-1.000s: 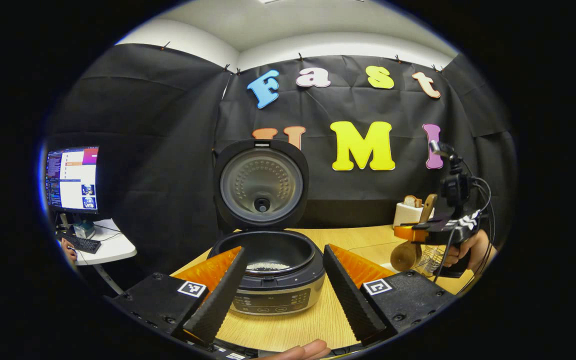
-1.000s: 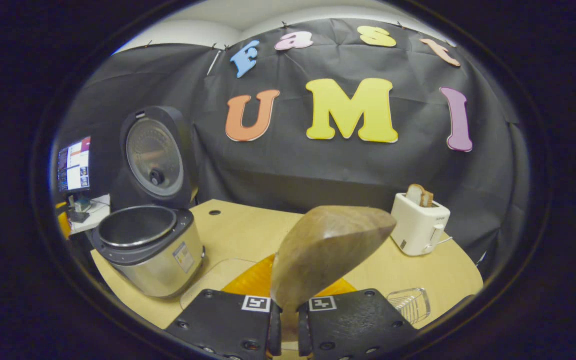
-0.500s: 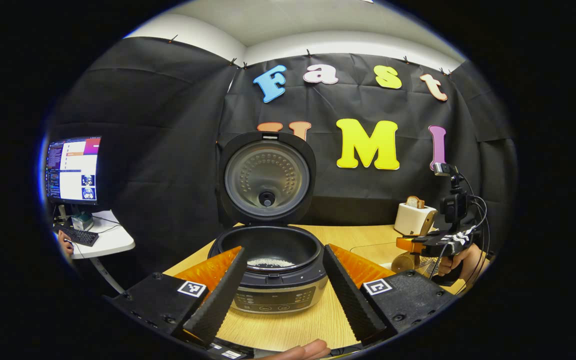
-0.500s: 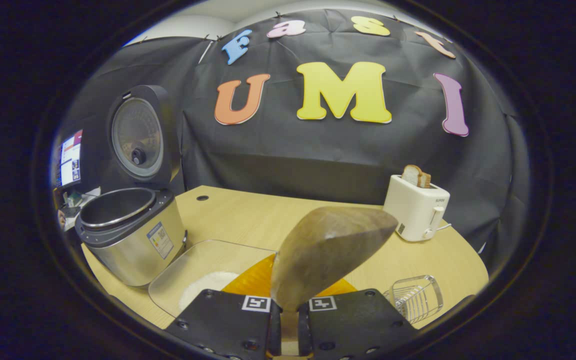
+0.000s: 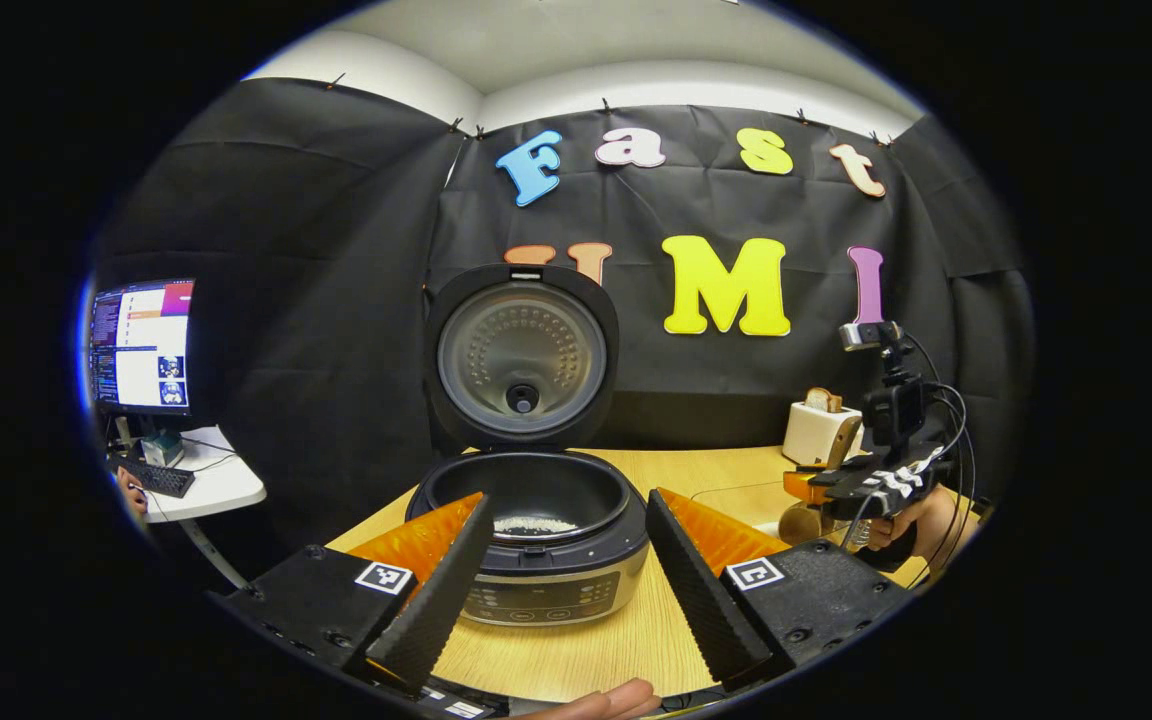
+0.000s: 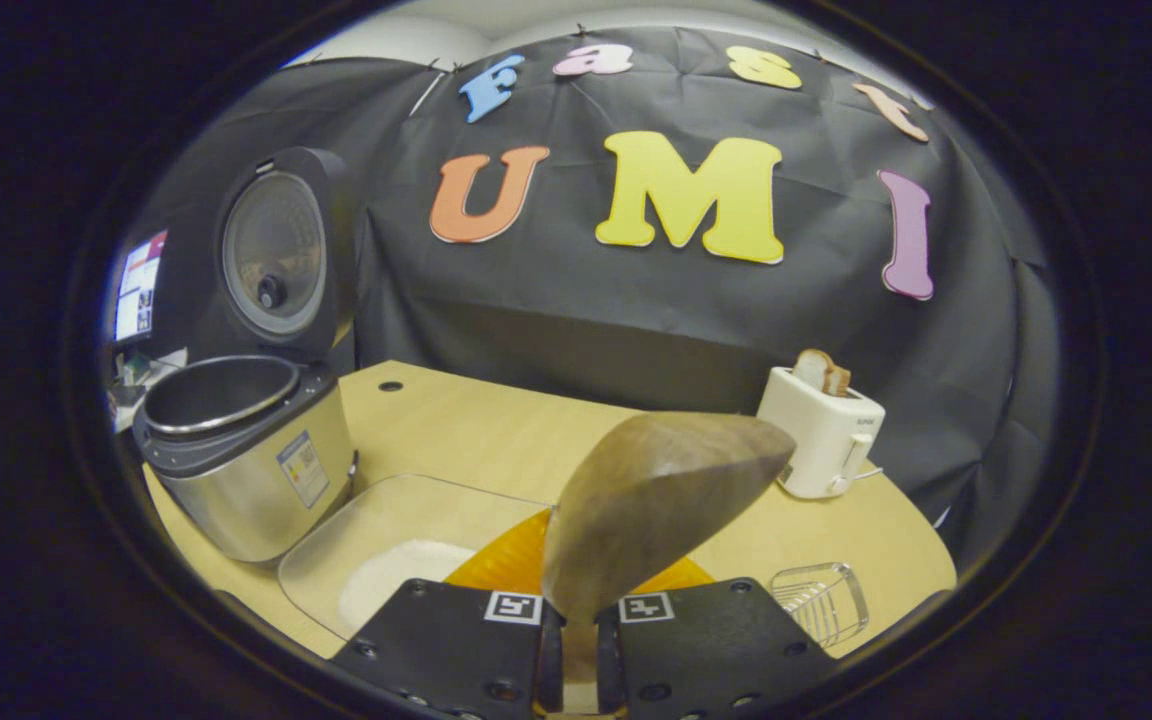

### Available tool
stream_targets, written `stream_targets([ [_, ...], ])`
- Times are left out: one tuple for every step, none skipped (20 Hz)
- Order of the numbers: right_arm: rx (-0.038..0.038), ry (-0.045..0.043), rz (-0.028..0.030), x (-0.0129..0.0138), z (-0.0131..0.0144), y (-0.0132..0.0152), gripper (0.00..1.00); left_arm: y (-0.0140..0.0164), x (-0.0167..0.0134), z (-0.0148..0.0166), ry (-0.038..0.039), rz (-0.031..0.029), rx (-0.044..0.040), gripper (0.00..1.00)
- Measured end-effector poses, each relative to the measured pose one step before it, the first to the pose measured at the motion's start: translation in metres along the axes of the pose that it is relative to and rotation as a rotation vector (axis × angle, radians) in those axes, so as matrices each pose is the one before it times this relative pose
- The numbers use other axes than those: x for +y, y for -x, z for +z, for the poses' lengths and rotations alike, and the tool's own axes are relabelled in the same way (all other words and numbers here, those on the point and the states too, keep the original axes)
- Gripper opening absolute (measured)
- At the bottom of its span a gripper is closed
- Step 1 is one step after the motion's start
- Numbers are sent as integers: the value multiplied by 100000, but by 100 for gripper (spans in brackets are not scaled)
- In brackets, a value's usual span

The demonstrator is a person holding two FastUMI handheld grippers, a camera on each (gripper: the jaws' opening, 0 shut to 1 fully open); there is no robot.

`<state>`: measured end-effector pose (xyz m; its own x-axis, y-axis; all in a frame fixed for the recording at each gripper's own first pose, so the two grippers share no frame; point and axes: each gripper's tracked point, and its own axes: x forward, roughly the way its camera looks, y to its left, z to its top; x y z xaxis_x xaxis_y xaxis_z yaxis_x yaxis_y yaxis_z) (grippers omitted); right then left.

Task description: Close the left gripper, press the button to open the rice cooker; take a wooden spoon from the chopstick holder with the right hand, scoop a spoonful of rice and pour it into the rice cooker, then put the wooden spoon back into the chopstick holder.

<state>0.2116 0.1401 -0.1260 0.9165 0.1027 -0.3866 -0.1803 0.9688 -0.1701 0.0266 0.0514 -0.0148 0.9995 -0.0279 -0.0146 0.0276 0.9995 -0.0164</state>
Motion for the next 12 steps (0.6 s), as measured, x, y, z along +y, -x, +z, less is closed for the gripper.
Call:
stream_targets([
  [-237,1783,-859,259,156,-96,13,54,-4,83,-2,227,-194,98],
  [3,2305,-1034,124,-96,24,13,62,40,4,28,-12,-113,98],
  [313,2277,-1323,213,-136,-1,13,-61,62,28,110,-15,-106,98],
  [564,1728,-1721,123,-229,60,13,72,-53,7,241,-16,-22,98],
  [676,1418,-1938,312,-163,178,11,40,129,-14,353,104,102,98],
  [586,522,-2363,308,-278,335,11,-64,176,1,337,41,68,98],
  [371,-2379,-3507,135,-263,525,11,41,-18,10,128,-51,23,98],
  [452,-2699,-2431,377,-463,558,11,54,-49,88,-104,-58,105,98],
  [794,-1764,-600,634,-251,298,12,51,149,-17,-238,214,-31,98],
  [1051,-1519,-224,766,-329,203,12,-20,275,-35,-159,721,-143,98],
  [1012,-1076,178,561,-152,119,12,45,246,27,-4,705,-109,98],
  [758,-1495,-151,273,-182,92,12,93,85,93,245,193,-207,98],
])
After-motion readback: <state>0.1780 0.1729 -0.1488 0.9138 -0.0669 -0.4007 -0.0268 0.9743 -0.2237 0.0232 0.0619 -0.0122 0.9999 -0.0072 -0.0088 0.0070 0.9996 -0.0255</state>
